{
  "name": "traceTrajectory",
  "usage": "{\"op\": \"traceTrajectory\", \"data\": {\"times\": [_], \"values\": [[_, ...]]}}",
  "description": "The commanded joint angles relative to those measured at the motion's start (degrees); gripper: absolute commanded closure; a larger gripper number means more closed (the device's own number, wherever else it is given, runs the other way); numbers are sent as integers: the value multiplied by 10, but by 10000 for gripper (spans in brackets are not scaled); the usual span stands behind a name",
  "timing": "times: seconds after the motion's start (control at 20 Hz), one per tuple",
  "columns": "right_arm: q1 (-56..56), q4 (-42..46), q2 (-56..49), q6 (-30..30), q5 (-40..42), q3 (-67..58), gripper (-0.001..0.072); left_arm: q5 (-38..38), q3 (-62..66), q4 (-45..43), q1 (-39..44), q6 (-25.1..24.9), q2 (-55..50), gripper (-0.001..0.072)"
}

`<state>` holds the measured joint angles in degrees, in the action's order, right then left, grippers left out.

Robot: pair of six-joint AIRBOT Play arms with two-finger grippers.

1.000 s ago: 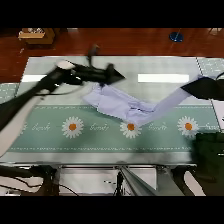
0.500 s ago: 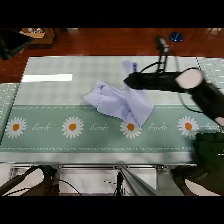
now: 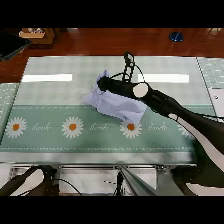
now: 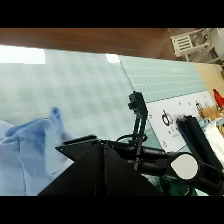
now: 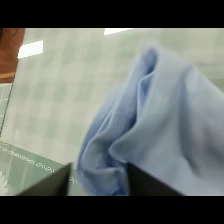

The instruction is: Fold the shirts.

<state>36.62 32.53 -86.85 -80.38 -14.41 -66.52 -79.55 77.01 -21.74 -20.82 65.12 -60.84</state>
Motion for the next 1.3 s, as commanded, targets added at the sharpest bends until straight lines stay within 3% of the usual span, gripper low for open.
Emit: {"op": "traceTrajectory", "data": {"times": [0.0,0.2,0.45,0.5,0.6,0.65,0.8,0.9,0.95,1.05,1.25], "values": [[-5,-19,0,8,-37,-10,217,-4,0,-46,13,0,2,686],[-95,69,66,29,-234,-10,219,0,0,-77,13,0,-2,685],[-281,383,165,-80,-508,-8,221,0,0,-113,13,0,-10,685],[-323,412,169,-79,-562,3,221,0,0,-128,13,0,-10,685],[-399,373,169,-55,-602,59,204,0,0,-153,13,1,-10,684],[-426,324,169,-43,-597,95,110,-1,0,-165,13,1,-10,684],[-448,187,169,-12,-513,205,110,-8,0,-198,13,1,-10,663],[-426,140,169,-12,-431,263,110,-18,0,-217,12,1,-10,523],[-412,117,169,-12,-390,286,110,-19,0,-224,12,1,-10,495],[-379,79,165,-12,-316,316,110,-21,0,-225,12,1,-10,495],[-305,-20,106,14,-252,319,110,-21,0,-225,12,1,-10,496]]}}
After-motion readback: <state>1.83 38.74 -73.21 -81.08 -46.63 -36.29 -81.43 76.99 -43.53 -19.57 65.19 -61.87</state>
